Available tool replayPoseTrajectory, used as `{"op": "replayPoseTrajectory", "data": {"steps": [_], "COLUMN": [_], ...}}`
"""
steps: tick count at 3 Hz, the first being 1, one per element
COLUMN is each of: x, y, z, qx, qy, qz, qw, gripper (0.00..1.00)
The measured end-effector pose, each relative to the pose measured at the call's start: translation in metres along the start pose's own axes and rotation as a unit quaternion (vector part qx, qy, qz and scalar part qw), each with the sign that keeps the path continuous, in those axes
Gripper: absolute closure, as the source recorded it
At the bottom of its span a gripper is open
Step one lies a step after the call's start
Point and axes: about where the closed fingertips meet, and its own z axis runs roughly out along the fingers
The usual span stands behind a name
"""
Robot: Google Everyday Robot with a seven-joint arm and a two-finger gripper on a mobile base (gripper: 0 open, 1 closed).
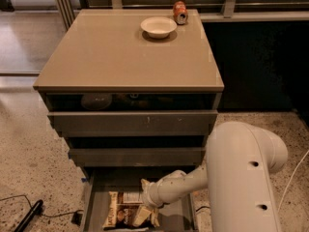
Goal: Pick brown chip bag from bottom drawer and place on counter
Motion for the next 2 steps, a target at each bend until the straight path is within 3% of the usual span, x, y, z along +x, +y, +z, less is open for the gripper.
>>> {"op": "replayPoseTrajectory", "data": {"steps": [2], "x": [-0.0068], "y": [0.0079], "z": [0.0039], "qx": [-0.016], "qy": [-0.007], "qz": [0.0], "qw": [0.9998], "gripper": [0.0]}}
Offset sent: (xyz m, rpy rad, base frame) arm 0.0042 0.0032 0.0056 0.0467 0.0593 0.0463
